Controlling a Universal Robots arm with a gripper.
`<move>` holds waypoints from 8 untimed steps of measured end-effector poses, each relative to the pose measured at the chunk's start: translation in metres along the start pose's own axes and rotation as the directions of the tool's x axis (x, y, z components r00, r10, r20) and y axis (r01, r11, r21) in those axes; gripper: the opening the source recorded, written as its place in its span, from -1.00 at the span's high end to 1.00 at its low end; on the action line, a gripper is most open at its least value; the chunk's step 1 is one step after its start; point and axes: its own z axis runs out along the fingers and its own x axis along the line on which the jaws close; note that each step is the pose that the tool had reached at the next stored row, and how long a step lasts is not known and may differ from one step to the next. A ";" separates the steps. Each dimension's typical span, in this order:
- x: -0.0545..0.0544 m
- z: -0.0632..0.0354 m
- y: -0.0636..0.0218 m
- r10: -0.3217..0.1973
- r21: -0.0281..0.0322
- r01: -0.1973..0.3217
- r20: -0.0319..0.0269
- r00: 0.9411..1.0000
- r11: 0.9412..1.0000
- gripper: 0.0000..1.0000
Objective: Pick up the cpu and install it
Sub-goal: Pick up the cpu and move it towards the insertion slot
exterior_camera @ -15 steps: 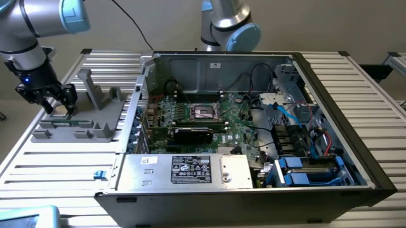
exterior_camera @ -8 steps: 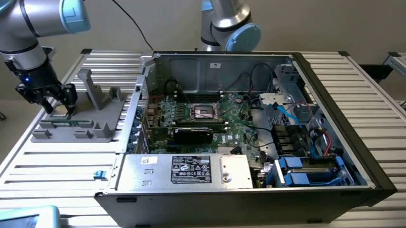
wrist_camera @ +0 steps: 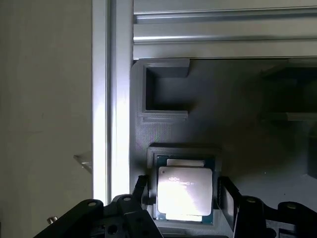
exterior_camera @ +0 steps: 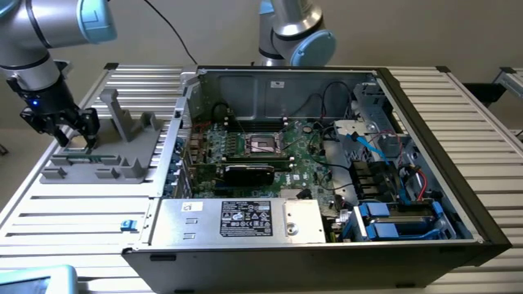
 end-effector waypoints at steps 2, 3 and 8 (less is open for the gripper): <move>0.000 0.0001 0.0000 0.000 0.000 0.000 -0.001 1.000 1.000 -0.34; 0.000 0.0001 0.0000 0.000 0.000 0.000 -0.001 1.000 1.000 -0.29; 0.000 0.0002 0.0002 0.000 0.000 0.000 -0.001 1.000 1.000 -0.11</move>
